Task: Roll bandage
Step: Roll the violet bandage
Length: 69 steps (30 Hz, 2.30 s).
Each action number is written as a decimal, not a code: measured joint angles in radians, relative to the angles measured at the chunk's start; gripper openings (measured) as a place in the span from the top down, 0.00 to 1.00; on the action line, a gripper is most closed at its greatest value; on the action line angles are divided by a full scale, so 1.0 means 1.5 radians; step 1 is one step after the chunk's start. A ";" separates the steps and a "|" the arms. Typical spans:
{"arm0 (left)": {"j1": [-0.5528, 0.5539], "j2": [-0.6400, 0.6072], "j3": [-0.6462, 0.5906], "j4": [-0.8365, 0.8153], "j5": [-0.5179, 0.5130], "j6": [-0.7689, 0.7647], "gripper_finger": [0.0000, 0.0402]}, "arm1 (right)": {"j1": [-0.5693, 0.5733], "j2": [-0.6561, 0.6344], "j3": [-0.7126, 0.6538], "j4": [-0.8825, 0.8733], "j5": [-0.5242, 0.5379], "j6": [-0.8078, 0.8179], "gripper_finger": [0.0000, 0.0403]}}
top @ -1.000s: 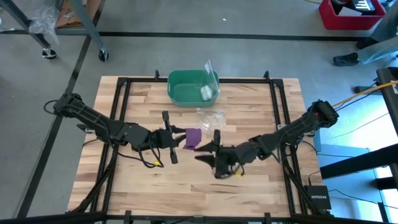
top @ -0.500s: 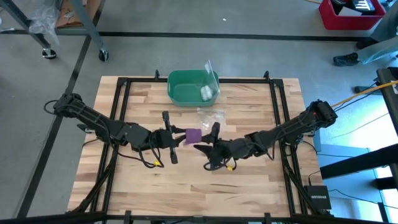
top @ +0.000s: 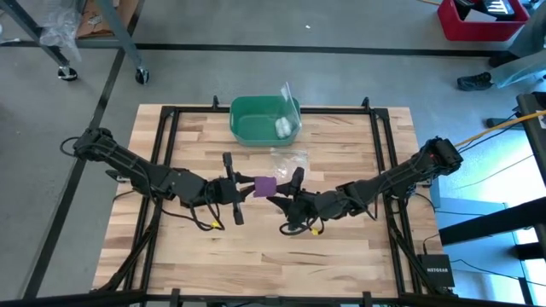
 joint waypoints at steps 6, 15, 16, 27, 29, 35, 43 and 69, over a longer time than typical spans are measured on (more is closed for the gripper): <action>0.000 0.000 0.000 0.000 0.000 0.002 0.96 | 0.011 0.000 0.000 0.025 -0.016 -0.009 0.66; 0.000 0.000 0.000 0.000 0.000 -0.001 0.96 | 0.005 0.003 0.000 0.028 -0.084 0.002 0.66; 0.000 0.000 0.000 0.000 0.000 -0.001 0.96 | 0.001 0.003 0.000 0.027 -0.083 0.002 0.66; 0.000 0.000 0.000 0.001 0.000 -0.002 0.96 | -0.031 0.003 0.000 0.007 -0.108 0.038 0.66; 0.000 0.000 0.000 0.001 0.000 -0.002 0.96 | -0.032 0.003 0.000 0.007 -0.107 0.038 0.66; 0.000 0.000 0.000 0.001 0.000 -0.002 0.96 | -0.032 0.003 0.000 0.003 -0.107 0.037 0.77; 0.000 0.000 0.000 0.001 0.000 -0.001 0.96 | -0.040 0.003 0.000 -0.001 -0.068 0.021 0.97; -0.048 -0.016 -0.001 0.059 -0.072 0.059 0.96 | 0.004 0.006 0.001 -0.187 -0.131 0.095 1.00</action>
